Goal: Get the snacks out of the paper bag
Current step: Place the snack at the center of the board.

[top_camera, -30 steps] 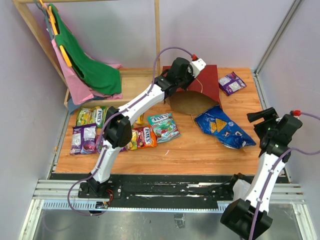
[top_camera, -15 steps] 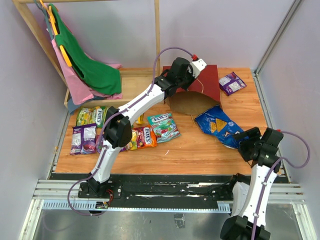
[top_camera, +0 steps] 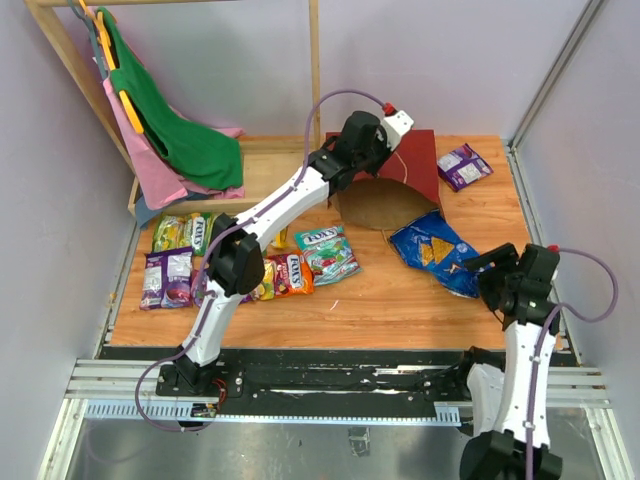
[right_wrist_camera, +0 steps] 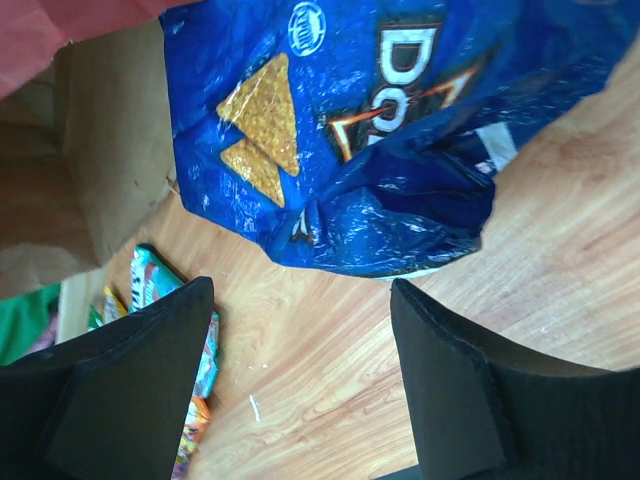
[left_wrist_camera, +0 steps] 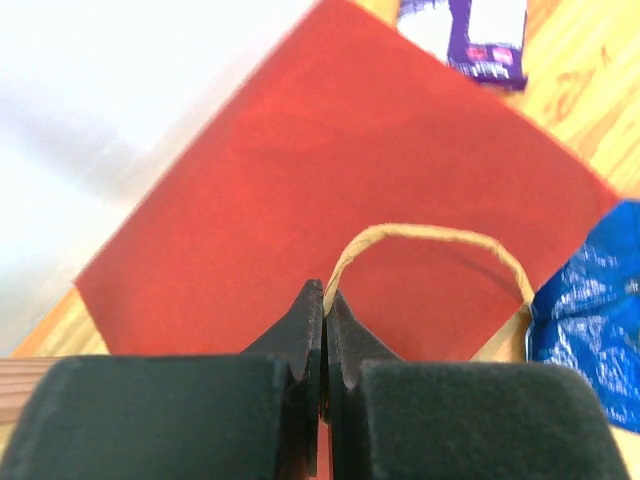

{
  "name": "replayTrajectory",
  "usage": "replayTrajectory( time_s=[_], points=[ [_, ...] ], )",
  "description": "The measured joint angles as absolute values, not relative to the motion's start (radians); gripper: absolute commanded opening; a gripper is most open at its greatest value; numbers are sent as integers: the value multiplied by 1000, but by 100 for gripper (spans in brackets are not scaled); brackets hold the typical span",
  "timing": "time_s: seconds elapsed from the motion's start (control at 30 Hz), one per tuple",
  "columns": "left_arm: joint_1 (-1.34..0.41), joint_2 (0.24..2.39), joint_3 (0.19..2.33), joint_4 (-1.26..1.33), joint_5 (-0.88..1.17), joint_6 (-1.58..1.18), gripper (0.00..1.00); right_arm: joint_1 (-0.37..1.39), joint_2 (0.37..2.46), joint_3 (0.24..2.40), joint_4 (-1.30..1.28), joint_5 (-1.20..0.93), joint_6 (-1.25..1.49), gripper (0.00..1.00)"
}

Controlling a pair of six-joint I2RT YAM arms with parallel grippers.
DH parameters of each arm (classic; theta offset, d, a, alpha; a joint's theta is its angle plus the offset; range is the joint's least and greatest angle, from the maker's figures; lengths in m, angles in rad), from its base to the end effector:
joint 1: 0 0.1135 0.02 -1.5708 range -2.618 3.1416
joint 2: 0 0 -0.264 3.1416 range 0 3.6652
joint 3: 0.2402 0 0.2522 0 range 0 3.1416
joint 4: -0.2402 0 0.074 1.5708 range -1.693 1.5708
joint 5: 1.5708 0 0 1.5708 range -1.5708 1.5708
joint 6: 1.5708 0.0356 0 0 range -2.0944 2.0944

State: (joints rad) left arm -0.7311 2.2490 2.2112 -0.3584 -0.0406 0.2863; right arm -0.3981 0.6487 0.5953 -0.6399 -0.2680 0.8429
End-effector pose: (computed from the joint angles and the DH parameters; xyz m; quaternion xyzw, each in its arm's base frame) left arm 0.3983 -0.3553 0.3275 0.3955 0.7324 -0.1057 0.5441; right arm 0.1334 -0.0459 0.2506 0.4755 0.7629 0.2108 0.3840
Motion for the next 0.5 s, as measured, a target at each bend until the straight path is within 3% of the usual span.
replayTrajectory(
  time_s=[0.17, 0.33, 0.5],
  points=[
    [-735, 2249, 2328, -306, -106, 273, 0, -222, 728, 615, -576, -195, 834, 80],
    [-736, 2215, 2354, -242, -138, 268, 1, -81, 799, 617, -504, -127, 837, 78],
    [-740, 2190, 2341, -223, -150, 267, 1, 38, 997, 720, -459, -47, 794, 79]
  ],
)
